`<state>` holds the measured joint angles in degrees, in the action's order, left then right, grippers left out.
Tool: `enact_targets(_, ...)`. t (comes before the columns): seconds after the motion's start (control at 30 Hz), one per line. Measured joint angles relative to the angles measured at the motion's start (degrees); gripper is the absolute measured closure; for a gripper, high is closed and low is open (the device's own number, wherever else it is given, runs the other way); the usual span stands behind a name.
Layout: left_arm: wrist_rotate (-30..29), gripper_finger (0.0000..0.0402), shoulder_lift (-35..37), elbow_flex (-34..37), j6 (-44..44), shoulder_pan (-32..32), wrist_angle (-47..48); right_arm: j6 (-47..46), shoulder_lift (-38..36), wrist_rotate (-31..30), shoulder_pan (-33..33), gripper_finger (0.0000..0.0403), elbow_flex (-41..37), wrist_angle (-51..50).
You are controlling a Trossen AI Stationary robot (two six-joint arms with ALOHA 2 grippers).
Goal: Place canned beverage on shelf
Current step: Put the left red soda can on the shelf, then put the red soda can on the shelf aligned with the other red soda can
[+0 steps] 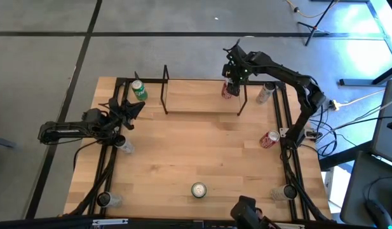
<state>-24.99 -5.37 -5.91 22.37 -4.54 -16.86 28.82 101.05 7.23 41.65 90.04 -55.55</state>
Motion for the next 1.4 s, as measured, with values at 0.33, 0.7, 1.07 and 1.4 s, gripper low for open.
enact_targets(0.33,0.0,0.0392,0.0,0.0,0.0,0.0,0.0,-6.1,-0.9,-0.3,-1.8,0.0021,6.1,-8.1)
enact_targets(0.7,0.1,0.0392,0.0,0.0,0.0,0.0,-0.3,-27.6,-7.8,0.0,-12.9,0.0042,16.3,-30.2)
enact_targets(1.07,0.2,0.0392,0.0,0.0,0.0,0.0,-0.3,-44.9,-24.3,-6.6,-22.1,0.0043,-1.0,-34.4)
enact_targets(1.4,0.2,0.0392,0.0,0.0,-0.1,0.0,-0.2,-59.0,-32.2,-4.8,-27.9,0.0043,-16.1,-34.5)
